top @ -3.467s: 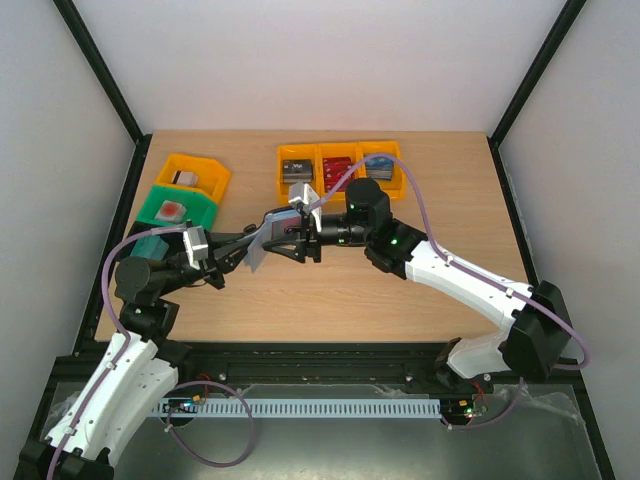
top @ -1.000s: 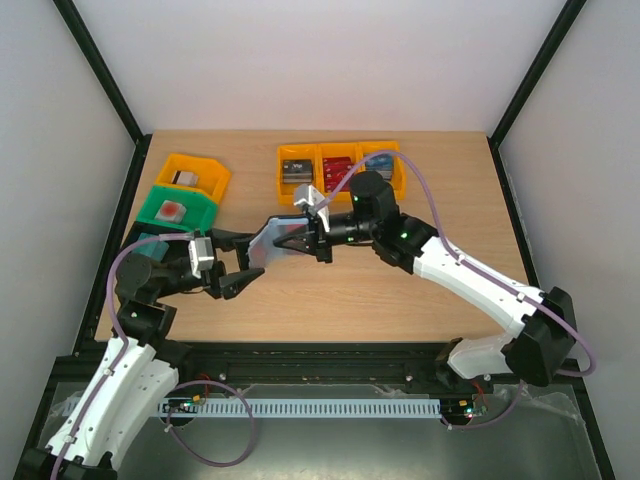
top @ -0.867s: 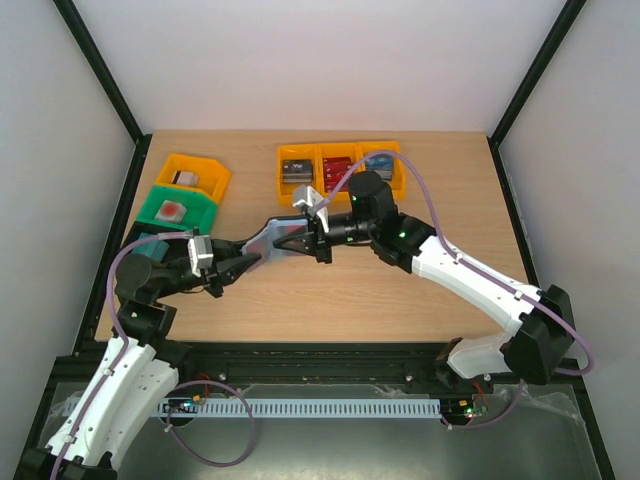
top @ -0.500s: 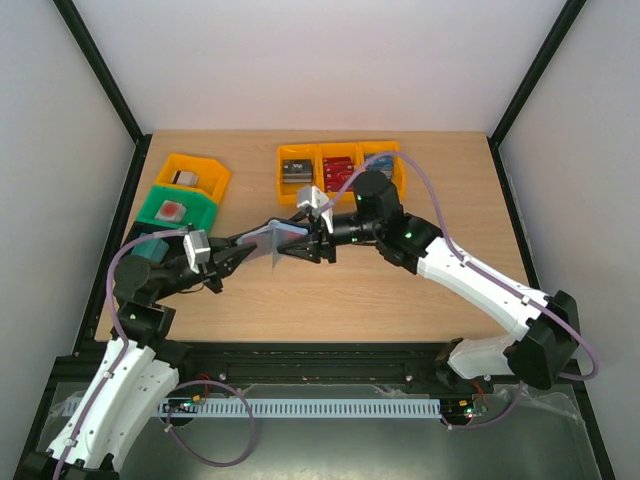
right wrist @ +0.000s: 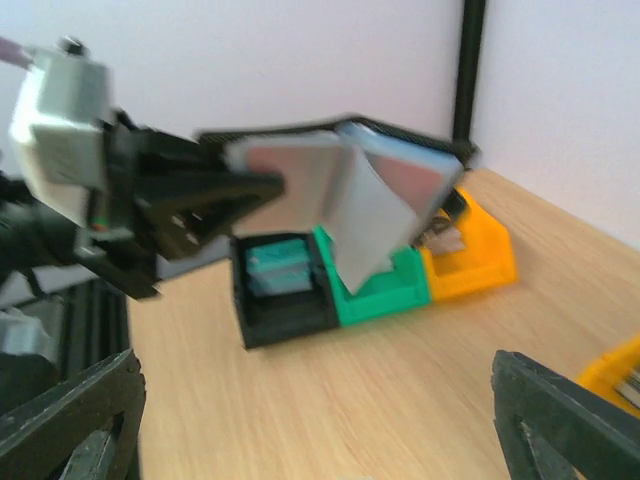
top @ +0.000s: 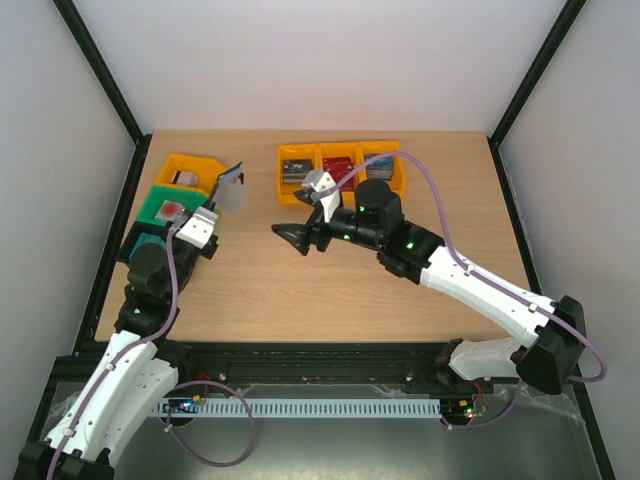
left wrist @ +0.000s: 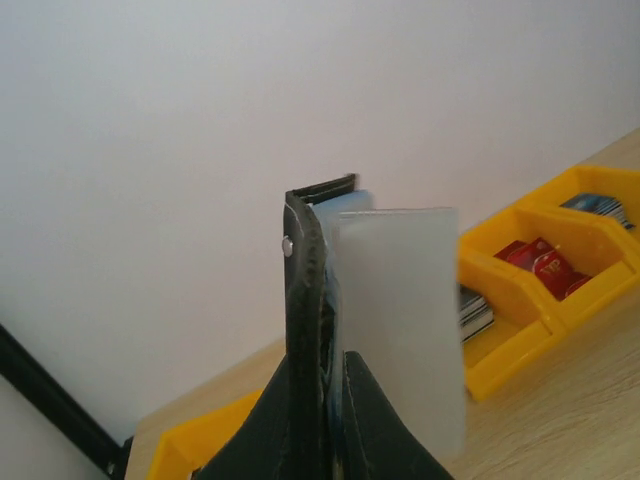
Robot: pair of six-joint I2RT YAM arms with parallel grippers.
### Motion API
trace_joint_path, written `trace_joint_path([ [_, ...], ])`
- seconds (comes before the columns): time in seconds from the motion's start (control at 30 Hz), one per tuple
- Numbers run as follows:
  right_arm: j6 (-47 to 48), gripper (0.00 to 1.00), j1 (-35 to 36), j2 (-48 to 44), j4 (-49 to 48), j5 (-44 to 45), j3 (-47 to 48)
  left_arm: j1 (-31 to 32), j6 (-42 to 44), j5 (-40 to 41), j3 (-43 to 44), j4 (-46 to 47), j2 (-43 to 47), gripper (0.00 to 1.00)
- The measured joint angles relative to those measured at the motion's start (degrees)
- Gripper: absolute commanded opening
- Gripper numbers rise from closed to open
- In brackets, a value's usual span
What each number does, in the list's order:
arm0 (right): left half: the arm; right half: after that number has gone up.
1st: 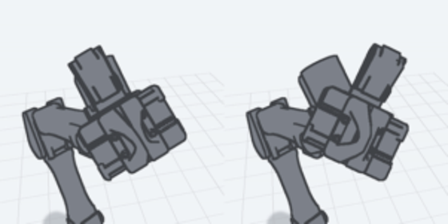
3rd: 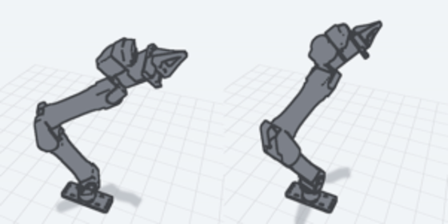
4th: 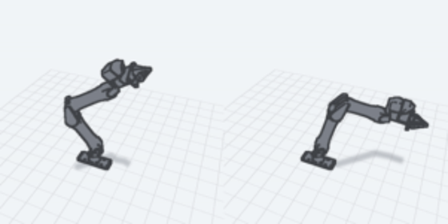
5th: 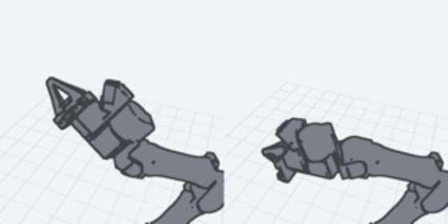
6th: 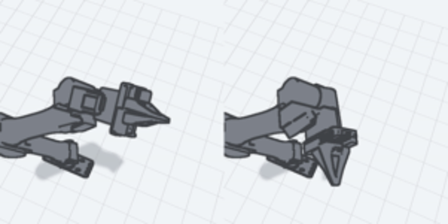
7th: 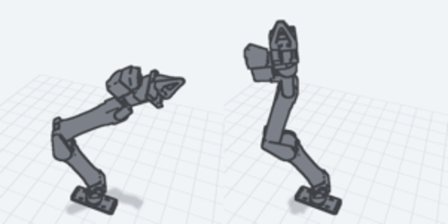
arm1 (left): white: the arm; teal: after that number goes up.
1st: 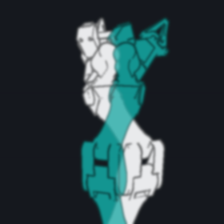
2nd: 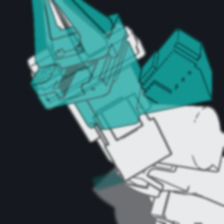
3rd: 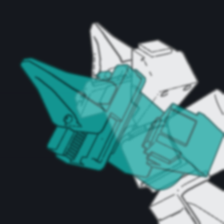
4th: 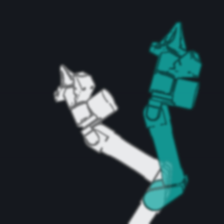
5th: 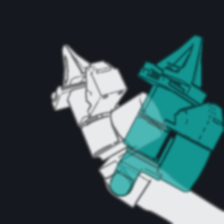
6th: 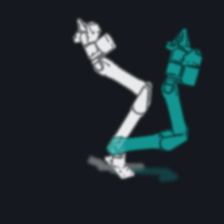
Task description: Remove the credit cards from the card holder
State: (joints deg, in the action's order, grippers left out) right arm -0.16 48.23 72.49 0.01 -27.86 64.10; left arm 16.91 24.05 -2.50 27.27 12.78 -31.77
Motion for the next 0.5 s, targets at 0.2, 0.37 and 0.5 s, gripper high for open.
trace_joint_path([
  [0.2, -5.3, 0.76, 6.5, 3.5, -7.7, 0.4, 1.3, 1.0, -0.3, 2.9, 0.0, -2.0, -0.2, 0.02],
  [0.37, -11.3, 0.55, 7.5, 8.7, -14.6, -4.4, 3.7, 0.8, -7.6, -4.4, 0.2, -4.1, 0.2, 0.02],
  [0.5, -14.0, 0.55, 7.5, 14.8, -12.9, -1.1, 9.5, 0.1, -15.5, -11.8, 1.0, -4.8, 0.5, 0.02],
])
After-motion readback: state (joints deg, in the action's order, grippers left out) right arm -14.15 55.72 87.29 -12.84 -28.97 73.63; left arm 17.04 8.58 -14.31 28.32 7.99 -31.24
